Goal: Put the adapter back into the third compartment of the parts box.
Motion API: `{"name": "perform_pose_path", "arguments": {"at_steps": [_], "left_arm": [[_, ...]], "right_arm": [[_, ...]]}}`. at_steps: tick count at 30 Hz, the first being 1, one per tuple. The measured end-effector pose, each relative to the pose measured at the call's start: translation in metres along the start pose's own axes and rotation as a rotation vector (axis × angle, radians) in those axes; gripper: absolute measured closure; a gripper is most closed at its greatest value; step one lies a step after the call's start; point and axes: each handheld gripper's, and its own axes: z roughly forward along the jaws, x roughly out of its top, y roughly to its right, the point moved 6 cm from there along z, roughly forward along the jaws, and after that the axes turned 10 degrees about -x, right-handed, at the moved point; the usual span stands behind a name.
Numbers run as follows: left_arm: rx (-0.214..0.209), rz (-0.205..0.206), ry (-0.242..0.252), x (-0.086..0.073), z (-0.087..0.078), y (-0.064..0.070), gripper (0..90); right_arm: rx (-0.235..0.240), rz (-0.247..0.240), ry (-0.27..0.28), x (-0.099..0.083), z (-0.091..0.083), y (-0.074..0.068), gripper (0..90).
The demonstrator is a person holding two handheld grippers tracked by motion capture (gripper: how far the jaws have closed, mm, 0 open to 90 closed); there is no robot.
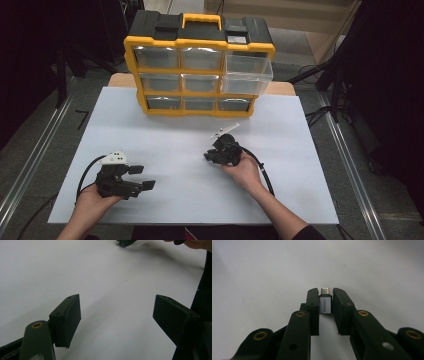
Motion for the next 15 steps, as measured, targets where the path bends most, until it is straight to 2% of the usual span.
{"name": "perform_pose_path", "arguments": {"at_steps": [1,3,10,13,15], "left_arm": [[-0.002,0.000,0.001,0.000,0.000,0.000,23.9],[-0.001,0.000,0.003,0.000,0.000,0.000,23.8],[-0.002,0.001,0.000,0.000,0.000,0.001,23.9],[-0.002,0.000,0.001,0.000,-0.001,0.000,23.9],[-0.003,0.000,0.000,0.000,-0.001,0.001,23.9]], "right_arm": [[0.021,0.007,-0.001,0.001,-0.003,0.002,73.4],[0.029,0.001,-0.004,0.001,-0.004,0.003,73.4],[0.040,-0.026,0.016,0.003,-0.015,0.009,73.4],[0.064,-0.027,0.026,0.004,-0.020,0.012,73.4],[0.099,-0.033,0.020,0.004,-0.025,0.015,73.4]]}}
